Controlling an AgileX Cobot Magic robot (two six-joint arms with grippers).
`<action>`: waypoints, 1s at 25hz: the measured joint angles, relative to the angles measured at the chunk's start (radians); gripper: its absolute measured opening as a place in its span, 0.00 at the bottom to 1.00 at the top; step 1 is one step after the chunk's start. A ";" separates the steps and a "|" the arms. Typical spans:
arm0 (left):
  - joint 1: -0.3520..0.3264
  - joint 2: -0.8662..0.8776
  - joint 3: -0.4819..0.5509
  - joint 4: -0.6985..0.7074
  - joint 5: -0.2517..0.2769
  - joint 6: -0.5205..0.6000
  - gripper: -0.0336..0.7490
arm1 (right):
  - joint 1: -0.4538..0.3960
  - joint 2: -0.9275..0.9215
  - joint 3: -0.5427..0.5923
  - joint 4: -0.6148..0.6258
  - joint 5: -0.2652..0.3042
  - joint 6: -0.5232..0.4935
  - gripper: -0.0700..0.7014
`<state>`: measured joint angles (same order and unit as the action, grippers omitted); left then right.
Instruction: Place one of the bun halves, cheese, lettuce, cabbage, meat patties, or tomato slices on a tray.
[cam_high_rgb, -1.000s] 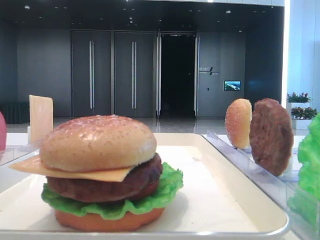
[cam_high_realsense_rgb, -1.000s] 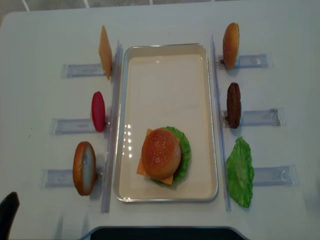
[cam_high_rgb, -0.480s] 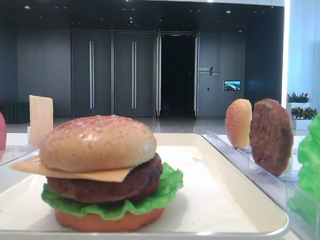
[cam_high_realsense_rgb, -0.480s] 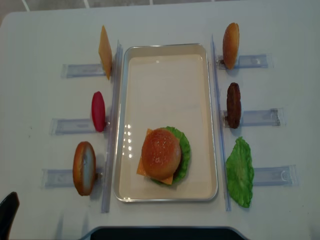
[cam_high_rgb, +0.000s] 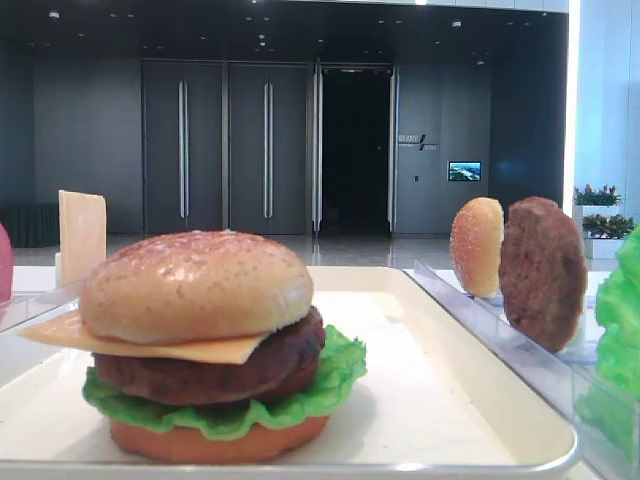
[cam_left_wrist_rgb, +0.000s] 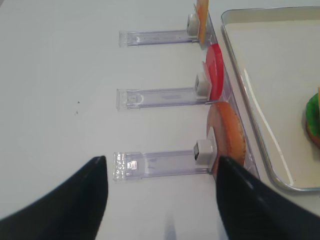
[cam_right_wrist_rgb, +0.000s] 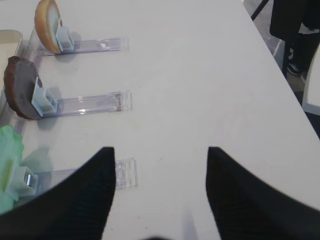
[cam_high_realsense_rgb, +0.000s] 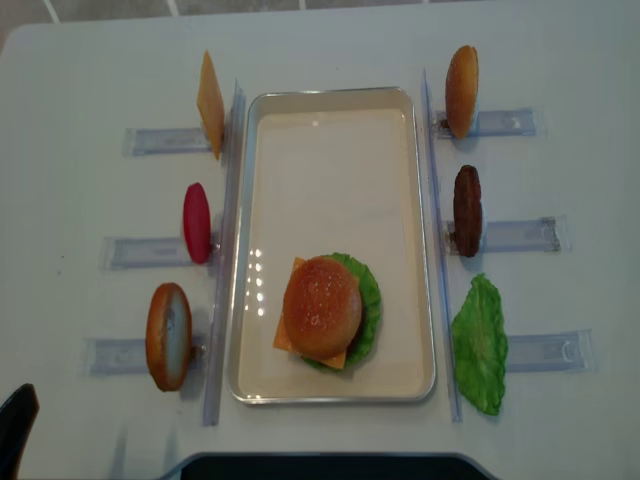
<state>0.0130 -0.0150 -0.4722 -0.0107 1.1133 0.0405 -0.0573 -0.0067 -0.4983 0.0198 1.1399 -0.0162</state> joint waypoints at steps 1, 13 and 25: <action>0.000 0.000 0.000 0.000 0.000 0.000 0.70 | 0.000 0.000 0.000 0.000 0.000 0.000 0.63; 0.000 0.000 0.000 0.000 0.000 0.000 0.70 | 0.000 -0.001 0.001 0.000 -0.001 0.000 0.63; 0.000 0.000 0.000 0.000 0.000 0.000 0.70 | 0.000 -0.001 0.001 0.000 -0.001 0.000 0.63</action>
<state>0.0130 -0.0150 -0.4722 -0.0107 1.1133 0.0405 -0.0573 -0.0074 -0.4975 0.0198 1.1385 -0.0162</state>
